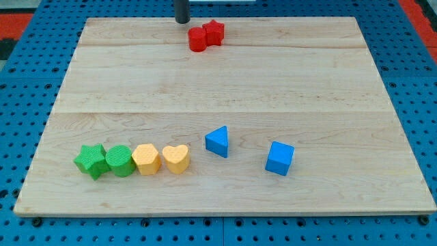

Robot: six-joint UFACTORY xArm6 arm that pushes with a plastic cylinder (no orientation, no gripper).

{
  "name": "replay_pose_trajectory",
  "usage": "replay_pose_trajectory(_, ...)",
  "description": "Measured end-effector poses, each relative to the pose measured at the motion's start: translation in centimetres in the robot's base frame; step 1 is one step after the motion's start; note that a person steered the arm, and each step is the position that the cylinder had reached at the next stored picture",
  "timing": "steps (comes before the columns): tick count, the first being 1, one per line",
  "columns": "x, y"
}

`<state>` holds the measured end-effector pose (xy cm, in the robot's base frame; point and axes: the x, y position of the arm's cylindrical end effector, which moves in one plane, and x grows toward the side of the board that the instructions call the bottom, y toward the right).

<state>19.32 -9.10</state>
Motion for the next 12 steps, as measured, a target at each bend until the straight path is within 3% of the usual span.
replay_pose_trajectory(1,4.1,-4.2)
replay_pose_trajectory(2,10.2,-4.8)
replay_pose_trajectory(3,17.4,0.0)
replay_pose_trajectory(4,24.7,8.6)
replay_pose_trajectory(5,28.8,15.5)
replay_pose_trajectory(6,31.8,15.1)
replay_pose_trajectory(7,28.8,13.6)
replay_pose_trajectory(8,28.4,6.4)
replay_pose_trajectory(9,29.8,4.3)
replay_pose_trajectory(10,33.3,8.8)
replay_pose_trajectory(12,31.0,13.8)
